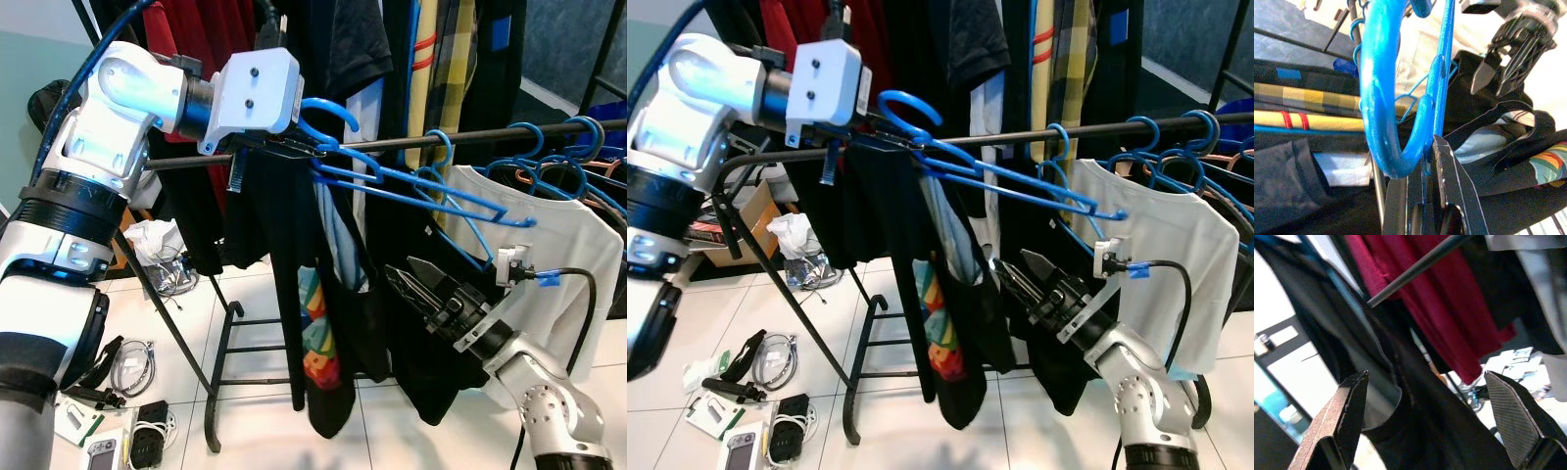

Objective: Hang hanger

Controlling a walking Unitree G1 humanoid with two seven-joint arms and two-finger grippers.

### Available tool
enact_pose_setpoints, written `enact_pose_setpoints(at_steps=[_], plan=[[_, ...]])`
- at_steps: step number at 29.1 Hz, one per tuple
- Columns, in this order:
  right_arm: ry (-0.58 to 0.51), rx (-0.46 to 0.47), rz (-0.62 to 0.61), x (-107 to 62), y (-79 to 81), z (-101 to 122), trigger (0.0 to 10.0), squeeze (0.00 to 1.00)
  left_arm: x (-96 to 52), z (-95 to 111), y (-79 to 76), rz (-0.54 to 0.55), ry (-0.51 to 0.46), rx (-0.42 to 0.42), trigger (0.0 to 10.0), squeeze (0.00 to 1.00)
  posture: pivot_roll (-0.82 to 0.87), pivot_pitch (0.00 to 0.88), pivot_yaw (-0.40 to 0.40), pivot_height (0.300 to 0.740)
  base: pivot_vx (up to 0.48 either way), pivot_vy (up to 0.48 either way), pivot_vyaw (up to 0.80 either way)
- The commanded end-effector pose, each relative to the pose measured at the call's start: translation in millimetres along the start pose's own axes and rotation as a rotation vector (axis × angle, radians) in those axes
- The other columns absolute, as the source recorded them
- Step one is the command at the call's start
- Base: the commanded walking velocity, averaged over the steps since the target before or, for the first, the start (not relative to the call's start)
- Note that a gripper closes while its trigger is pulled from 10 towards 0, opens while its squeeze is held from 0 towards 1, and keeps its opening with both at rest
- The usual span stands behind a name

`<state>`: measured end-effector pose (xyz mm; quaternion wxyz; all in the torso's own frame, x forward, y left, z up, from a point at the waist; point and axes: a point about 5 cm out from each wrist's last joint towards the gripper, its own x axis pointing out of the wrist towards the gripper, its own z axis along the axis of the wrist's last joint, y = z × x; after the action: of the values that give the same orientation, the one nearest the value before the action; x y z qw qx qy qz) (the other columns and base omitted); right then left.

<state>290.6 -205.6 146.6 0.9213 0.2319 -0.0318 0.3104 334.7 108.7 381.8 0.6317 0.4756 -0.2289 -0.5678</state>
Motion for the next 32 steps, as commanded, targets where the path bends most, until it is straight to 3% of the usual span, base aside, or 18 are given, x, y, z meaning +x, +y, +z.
enact_pose_setpoints(at_steps=[1, 5, 14, 15, 25, 32], plan=[[0.011, -0.005, -0.009, 4.7, 0.6, -3, 10.0, 0.0, -3.0, 9, 6.2, 0.039, -0.036, 0.018, 10.0, 0.0, -0.08, 0.0, 0.135, 0.74, 0.0, 0.0, 0.0], [0.043, -0.019, -0.021, 7.9, 0.4, -7, 10.0, 0.0, 0.3, 13, 6.1, 0.039, -0.059, 0.015, 10.0, 0.0, -0.08, 0.0, 0.135, 0.74, 0.0, 0.0, 0.0], [0.247, -0.096, -0.191, 5.0, -20.9, -23, 10.0, 0.0, 4.0, 18, 5.7, 0.049, -0.079, 0.012, 10.0, 0.0, -0.08, 0.0, 0.131, 0.74, 0.0, 0.0, 0.0], [0.261, -0.107, -0.23, 3.1, -25.5, -23, 0.0, 0.0, 3.2, 18, 5.4, 0.053, -0.073, 0.01, 10.0, 0.0, -0.09, 0.0, 0.13, 0.74, 0.0, 0.0, 0.0], [0.176, -0.1, -0.319, 1.3, -37.6, -5, 0.0, 0.0, -0.4, 9, -1.7, 0.05, -0.029, -0.006, 10.0, 0.0, -0.09, 0.0, 0.127, 0.74, 0.0, 0.0, 0.0], [0.14, -0.073, -0.299, 1.9, -36.7, 4, 0.0, 0.0, -1.3, -1, -7.7, 0.049, 0.015, -0.01, 9.9, 0.0, -0.1, 0.0, 0.121, 0.74, 0.0, 0.0, 0.0]])
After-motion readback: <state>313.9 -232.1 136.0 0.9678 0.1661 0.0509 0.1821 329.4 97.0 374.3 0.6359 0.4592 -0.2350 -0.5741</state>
